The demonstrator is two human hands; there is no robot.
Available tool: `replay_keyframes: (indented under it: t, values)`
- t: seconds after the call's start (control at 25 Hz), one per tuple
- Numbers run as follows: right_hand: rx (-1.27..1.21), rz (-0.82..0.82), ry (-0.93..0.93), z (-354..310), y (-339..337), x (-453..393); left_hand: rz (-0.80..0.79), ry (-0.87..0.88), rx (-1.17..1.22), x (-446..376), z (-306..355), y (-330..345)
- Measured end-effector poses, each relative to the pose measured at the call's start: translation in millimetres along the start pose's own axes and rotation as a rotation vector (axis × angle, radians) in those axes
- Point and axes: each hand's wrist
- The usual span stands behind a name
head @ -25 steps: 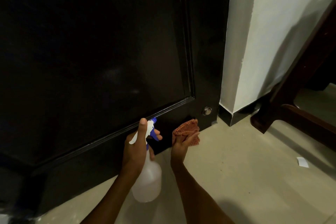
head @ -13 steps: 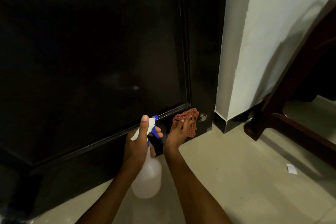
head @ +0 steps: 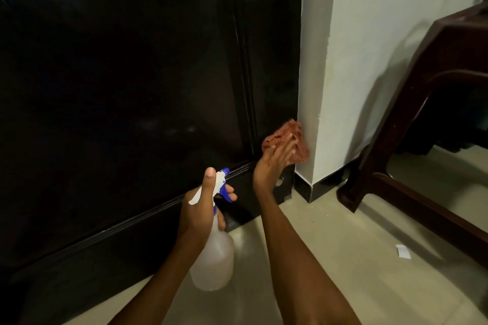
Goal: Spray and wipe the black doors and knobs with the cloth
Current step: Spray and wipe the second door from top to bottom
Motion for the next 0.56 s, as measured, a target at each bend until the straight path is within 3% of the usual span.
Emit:
replay_keyframes:
  t: [0.08, 0.2, 0.32, 0.4, 0.56]
  values:
    - [0.112, 0.026, 0.175, 34.9, -3.8, -5.2, 0.014, -0.038, 0.02, 0.8, -5.6, 3.3]
    - [-0.051, 0.191, 0.5, 52.1, -13.0, -18.0, 0.019, -0.092, 0.05, 1.8, -13.1, 2.8]
    - [-0.293, 0.245, 0.569, 21.9, -13.3, 1.1, 0.025, -0.101, 0.037, 1.5, -11.7, -2.8]
    - [-0.364, 0.243, 0.462, 0.4, -5.1, 17.4, 0.038, -0.072, 0.021, -0.4, -7.2, -9.4]
    - [-0.259, 0.105, -0.033, -34.5, 8.6, 39.0, 0.067, 0.033, 0.021, -1.5, 4.9, -21.2]
Point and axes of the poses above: each hand's wrist, its own x-axis away from the middle knuckle, its own y-axis out of the palm, z = x × y, and after that the axes turned 10 degrees about y, right-handed
